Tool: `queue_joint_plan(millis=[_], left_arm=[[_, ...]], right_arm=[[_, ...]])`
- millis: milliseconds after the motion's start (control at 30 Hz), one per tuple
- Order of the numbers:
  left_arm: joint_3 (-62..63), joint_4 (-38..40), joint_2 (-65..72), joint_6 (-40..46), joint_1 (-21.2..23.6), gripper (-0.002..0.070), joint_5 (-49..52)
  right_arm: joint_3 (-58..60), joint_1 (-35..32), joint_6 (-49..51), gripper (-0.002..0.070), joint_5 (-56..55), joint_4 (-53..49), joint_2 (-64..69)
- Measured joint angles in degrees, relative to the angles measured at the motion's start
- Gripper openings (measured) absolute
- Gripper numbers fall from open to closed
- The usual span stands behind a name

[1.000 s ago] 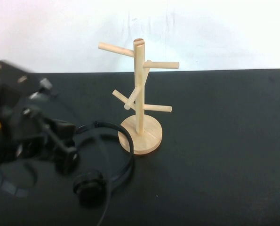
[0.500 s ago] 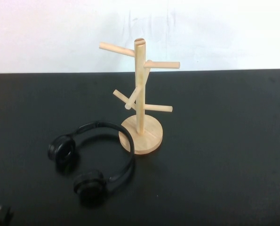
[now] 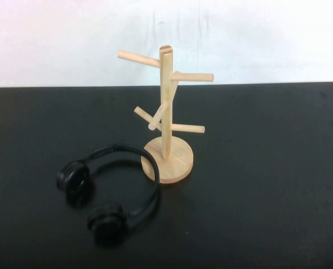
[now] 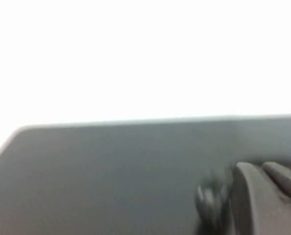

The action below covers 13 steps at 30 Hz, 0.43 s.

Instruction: Take out the headphones from the headphone stand

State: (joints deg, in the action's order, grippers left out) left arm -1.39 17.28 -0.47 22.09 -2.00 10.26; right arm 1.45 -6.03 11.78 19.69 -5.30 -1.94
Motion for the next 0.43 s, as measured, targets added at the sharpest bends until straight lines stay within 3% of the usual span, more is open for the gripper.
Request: queue_joint_plan(millis=[167,433], left_arm=[[0.00,-0.52,-0.13,0.00,0.17,-0.0003,9.84],[0.00,-0.61,-0.22,0.00,0.17,-0.0003,10.72]], right_arm=[[0.00,0.00,0.00,-0.0006,0.00,0.00,0.00],[0.00,0.00,0.00,-0.0006,0.00,0.00,0.00]])
